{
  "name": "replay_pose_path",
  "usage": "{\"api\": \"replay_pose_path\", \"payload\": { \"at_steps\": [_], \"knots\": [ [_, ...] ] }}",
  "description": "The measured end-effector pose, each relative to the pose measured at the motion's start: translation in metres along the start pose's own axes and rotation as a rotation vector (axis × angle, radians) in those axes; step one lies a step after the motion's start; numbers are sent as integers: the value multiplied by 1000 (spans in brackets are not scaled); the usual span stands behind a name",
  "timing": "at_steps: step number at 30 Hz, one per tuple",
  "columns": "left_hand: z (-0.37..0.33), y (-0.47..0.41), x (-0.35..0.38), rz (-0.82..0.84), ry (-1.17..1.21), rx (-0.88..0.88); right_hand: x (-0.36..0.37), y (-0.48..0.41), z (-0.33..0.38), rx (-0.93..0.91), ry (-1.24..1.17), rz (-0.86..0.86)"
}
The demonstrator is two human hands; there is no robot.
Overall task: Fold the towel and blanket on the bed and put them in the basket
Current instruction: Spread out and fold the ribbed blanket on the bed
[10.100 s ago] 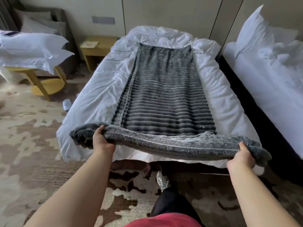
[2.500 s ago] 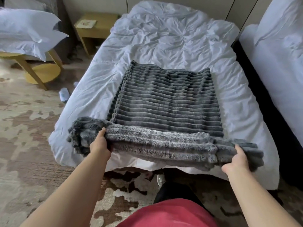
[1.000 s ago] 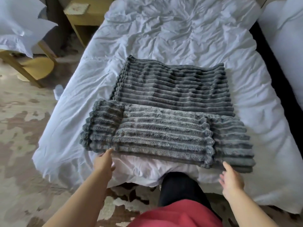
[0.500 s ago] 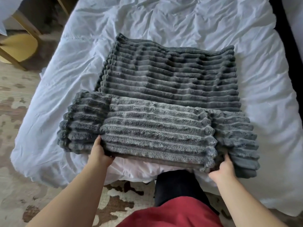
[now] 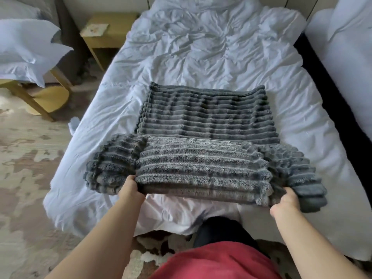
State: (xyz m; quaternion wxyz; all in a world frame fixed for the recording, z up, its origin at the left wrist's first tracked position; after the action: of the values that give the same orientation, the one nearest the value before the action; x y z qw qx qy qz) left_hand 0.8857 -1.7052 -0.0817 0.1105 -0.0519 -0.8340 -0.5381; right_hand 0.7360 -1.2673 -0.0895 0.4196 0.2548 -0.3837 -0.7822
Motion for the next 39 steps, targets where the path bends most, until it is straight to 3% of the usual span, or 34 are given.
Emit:
{"api": "replay_pose_path", "payload": {
  "at_steps": [8,12,15,19,25,29,31,35,39],
  "knots": [
    [15,49,-123,-22,-63,-25,-110,74,-77,45,7,-145],
    [27,58,-192,-74,-101,-88,-149,108,-125,108,23,-89],
    [26,64,-200,-52,-69,-78,-148,118,-131,84,-5,-22],
    [15,69,-165,-15,-43,-55,-129,117,-103,22,-4,-5],
    [-7,61,-49,8,-31,-21,-60,97,-24,33,-29,-102],
    [-37,34,54,188,59,146,18,51,50,-149,-64,-14],
    [-48,22,91,216,-174,286,56,31,82,-299,109,-22],
    [-40,-9,138,119,-953,548,124,-13,107,-487,538,-67],
    [-16,-29,168,141,-1254,588,157,-46,113,-540,811,-104]
  ]
}}
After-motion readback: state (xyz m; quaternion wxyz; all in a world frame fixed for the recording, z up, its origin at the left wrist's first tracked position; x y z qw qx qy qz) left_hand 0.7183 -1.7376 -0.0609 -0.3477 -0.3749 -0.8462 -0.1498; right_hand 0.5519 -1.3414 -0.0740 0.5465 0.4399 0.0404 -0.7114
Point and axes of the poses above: each hand's wrist, its own y-axis away from the middle knuckle, its own x-axis out of the palm, z = x × y, the point moved 9 cm from there along -y, towards the middle knuckle, and after that the axes turned 15 degrees about y, right-handed, at the moved point
